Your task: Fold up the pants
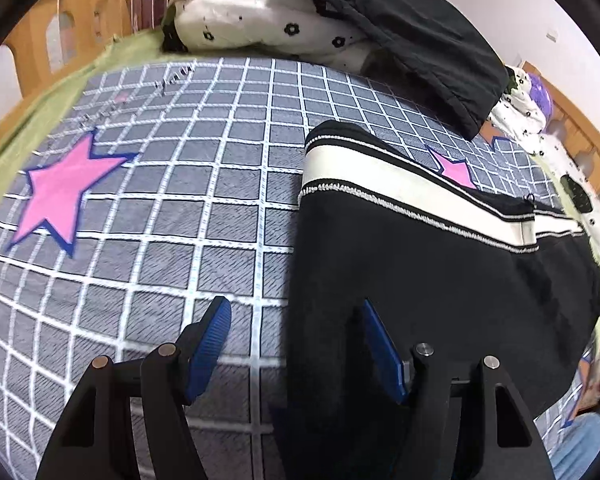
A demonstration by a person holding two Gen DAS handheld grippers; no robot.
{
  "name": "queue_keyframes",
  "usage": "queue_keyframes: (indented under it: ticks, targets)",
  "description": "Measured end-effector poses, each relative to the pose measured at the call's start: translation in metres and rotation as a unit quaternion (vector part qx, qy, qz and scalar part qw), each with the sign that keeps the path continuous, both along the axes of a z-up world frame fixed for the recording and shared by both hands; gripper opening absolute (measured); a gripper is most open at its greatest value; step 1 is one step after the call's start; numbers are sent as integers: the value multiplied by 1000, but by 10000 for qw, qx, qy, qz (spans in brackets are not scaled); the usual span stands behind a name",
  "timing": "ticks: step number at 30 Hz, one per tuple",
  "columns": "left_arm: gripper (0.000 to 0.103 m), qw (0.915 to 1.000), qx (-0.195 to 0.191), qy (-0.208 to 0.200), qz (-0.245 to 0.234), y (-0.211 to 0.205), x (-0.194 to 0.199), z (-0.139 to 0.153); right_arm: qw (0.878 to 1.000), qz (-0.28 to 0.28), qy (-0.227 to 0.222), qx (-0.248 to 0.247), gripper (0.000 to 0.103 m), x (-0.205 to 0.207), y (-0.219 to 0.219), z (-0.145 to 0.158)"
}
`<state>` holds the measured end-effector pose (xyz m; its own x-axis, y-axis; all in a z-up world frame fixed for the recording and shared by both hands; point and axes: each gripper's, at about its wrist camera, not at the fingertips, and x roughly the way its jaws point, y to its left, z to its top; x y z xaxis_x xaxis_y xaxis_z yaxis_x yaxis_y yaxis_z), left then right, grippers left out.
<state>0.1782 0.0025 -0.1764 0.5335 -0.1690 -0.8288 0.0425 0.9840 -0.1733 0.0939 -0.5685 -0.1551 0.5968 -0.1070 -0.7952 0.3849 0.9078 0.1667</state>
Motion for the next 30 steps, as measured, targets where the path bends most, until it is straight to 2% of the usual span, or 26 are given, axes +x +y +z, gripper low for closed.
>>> queue_keyframes:
  ticks: [2,6,9,10,11,12,13,15,17,21,25,28,30]
  targets:
    - [65,9999,-70,72,23,2,8,-4,9999,9,39,114,70,14,-5,-12]
    - [65,9984,-494,279,-38,5,24,-18,9992,20,-34,391,67,38,-10,-27]
    - [60,9963,-791,312,-147,2,32,-26,9990,11,-164,423,55,49,-11,-28]
    - [46,9955,-870,302,-233,-2,34,-26,9992,-63,-177,363,43,51,-11,-28]
    - [29,9948,-921,314,-296,-4,36,-26,9993,-139,-190,273,36,52,-11,-26]
    - [24,9947,-914,355,-313,-9,37,-25,9993,-171,-254,208,29,52,-11,-23]
    - [12,9956,-831,272,-345,-14,35,-19,9991,-180,-364,132,22,49,-8,-16]
    - [10,9975,-560,15,-421,-24,29,-4,9980,-166,-616,12,15,44,-1,-1]
    - [10,9976,-543,-129,-405,-28,27,12,9963,-119,-811,-260,13,42,15,21]
    - [9,9906,-1322,-241,-250,-14,30,47,9908,43,-1153,-703,11,45,52,71]
    - [9,9853,-1571,-571,-362,-2,26,83,9828,251,-1639,-818,11,52,95,131]
    - [9,9854,-1349,-1008,-235,22,17,118,9744,507,-2026,-835,11,54,134,171]
    - [9,9867,-1118,-1176,-82,52,9,138,9699,666,-2227,-728,11,57,156,185]
